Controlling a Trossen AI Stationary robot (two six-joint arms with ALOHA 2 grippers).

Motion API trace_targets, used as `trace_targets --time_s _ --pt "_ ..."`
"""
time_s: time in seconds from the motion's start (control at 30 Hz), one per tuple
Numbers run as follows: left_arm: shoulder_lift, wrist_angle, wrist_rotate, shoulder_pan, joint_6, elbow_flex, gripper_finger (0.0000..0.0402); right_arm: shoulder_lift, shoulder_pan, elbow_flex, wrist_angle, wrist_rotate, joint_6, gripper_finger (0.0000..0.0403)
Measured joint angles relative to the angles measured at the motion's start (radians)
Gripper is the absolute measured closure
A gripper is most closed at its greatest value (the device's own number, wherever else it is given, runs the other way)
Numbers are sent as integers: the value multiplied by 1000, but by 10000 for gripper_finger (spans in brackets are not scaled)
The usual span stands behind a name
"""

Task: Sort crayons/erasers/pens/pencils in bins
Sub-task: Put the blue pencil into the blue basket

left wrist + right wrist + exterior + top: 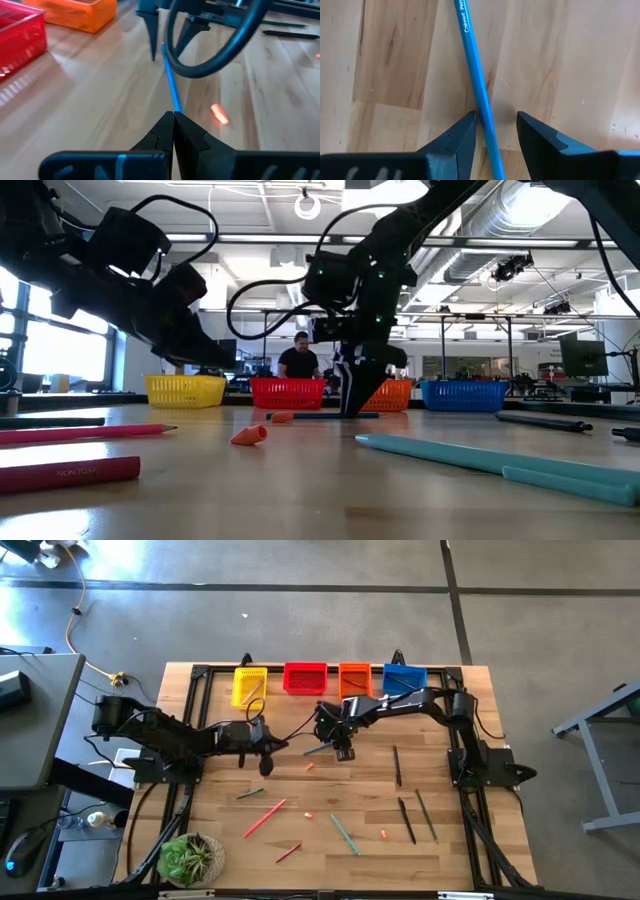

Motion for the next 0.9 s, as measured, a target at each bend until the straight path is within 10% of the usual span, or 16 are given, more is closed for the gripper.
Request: trace_targets --time_s 0.43,0.9 --pt "0 5 -81 0 8 0 401 3 -9 -1 -51 10 41 384" --pt "0 6 -89 0 11 0 401 12 -16 112 -246 36 67 389"
